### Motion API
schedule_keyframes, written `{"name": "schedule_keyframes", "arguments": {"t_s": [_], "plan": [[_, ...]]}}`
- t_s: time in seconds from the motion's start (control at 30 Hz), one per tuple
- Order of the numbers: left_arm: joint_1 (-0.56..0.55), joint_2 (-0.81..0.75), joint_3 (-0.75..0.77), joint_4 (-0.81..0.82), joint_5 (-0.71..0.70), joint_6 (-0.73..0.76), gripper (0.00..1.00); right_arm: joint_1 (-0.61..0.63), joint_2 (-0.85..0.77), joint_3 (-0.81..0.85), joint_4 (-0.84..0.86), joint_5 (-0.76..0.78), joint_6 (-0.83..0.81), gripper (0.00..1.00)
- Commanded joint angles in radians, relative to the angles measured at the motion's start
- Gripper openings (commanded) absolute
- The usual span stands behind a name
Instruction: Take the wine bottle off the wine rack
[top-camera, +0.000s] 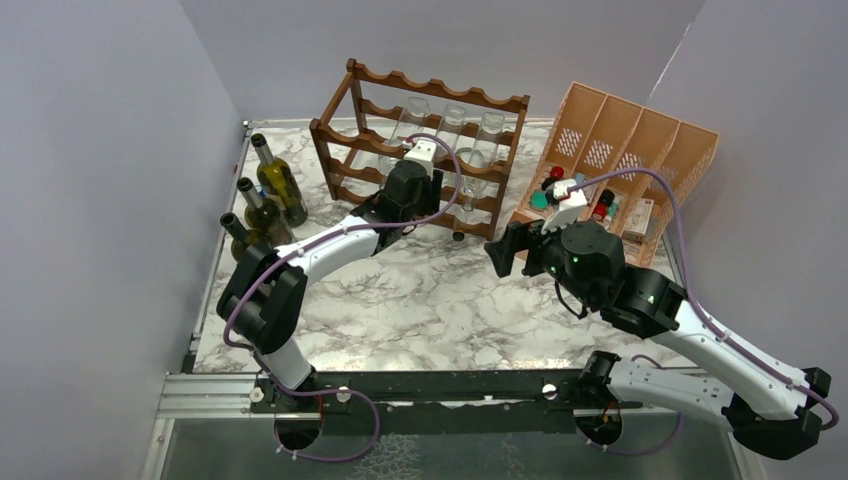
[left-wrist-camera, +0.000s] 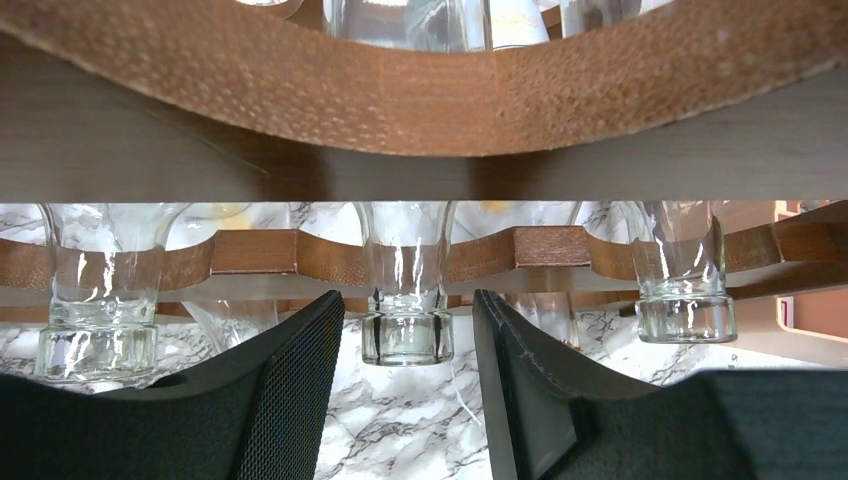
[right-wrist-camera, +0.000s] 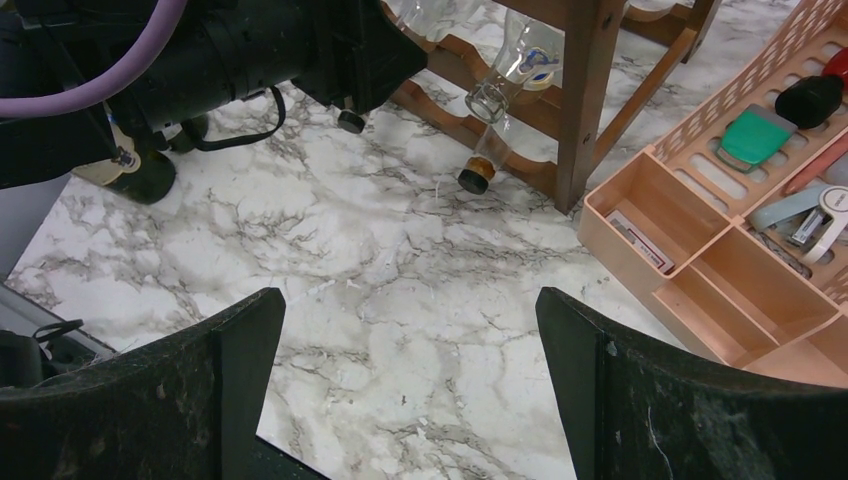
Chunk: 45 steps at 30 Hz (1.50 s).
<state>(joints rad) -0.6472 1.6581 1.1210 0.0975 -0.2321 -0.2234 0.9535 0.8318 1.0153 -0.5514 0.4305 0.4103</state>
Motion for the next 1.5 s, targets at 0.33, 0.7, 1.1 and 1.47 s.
{"name": "schedule_keyframes", "arguments": {"t_s": [0.33, 0.7, 1.1, 1.47], "plan": [[0.018, 0.028, 0.043, 0.028, 0.003, 0.027, 0.48, -0.002, -0.023, 0.009, -0.031, 0.036, 0.005, 0.99], [0.029, 0.032, 0.059, 0.005, 0.039, 0.030, 0.39, -0.002, -0.031, 0.007, -0.035, 0.036, 0.013, 0.99], [0.031, -0.034, 0.000, -0.021, 0.079, 0.022, 0.18, -0.001, -0.025, -0.004, -0.019, 0.035, 0.007, 0.99], [0.031, -0.079, -0.079, -0.026, 0.084, -0.003, 0.00, -0.002, -0.025, -0.010, -0.016, 0.033, 0.009, 0.99]]}}
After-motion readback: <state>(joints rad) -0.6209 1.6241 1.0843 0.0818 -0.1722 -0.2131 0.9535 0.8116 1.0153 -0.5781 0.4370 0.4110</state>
